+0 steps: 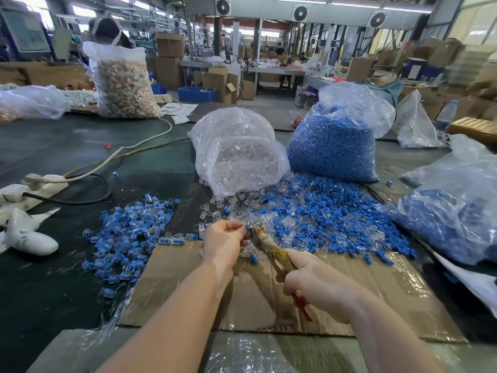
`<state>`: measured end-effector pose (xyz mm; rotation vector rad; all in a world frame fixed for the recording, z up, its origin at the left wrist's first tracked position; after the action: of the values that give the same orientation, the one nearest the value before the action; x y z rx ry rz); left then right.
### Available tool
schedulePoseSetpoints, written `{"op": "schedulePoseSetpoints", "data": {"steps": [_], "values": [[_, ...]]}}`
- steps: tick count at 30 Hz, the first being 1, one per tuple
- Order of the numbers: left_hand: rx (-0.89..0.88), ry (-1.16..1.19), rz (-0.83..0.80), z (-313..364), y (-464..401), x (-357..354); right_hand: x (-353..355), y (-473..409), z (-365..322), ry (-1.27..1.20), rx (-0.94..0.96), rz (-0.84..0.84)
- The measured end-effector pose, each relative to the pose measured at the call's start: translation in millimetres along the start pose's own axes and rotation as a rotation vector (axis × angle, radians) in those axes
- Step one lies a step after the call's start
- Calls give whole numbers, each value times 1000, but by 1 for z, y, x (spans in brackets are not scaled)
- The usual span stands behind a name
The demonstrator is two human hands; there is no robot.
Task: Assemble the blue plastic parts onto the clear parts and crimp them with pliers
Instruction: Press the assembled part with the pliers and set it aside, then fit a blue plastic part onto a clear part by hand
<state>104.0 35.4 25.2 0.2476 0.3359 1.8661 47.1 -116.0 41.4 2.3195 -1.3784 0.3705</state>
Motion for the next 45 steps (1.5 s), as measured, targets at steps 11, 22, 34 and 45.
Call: {"op": "schedulePoseSetpoints", "data": {"steps": [11, 22, 34, 45], "values": [[-16, 12, 10, 3, 0, 2, 1, -4, 6, -106, 32, 97], [-25, 34, 35, 1, -12, 15, 9, -10, 11, -314, 116, 190], [-122, -6, 397, 5, -30, 86, 79, 3, 42, 189, -6, 641], [-227, -586, 516, 16, -36, 109, 99, 13, 74, 857, -283, 687]]}}
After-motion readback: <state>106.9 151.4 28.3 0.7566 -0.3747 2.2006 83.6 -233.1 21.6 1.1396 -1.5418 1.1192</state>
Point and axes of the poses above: each hand's wrist, its own y-axis away from the middle knuckle, its own x-axis out of the back of the hand, z = x × y, the point moved 9 cm from there along -y, towards the middle knuckle, and after that the axes turned 11 degrees about x, right-handed, at the moved point
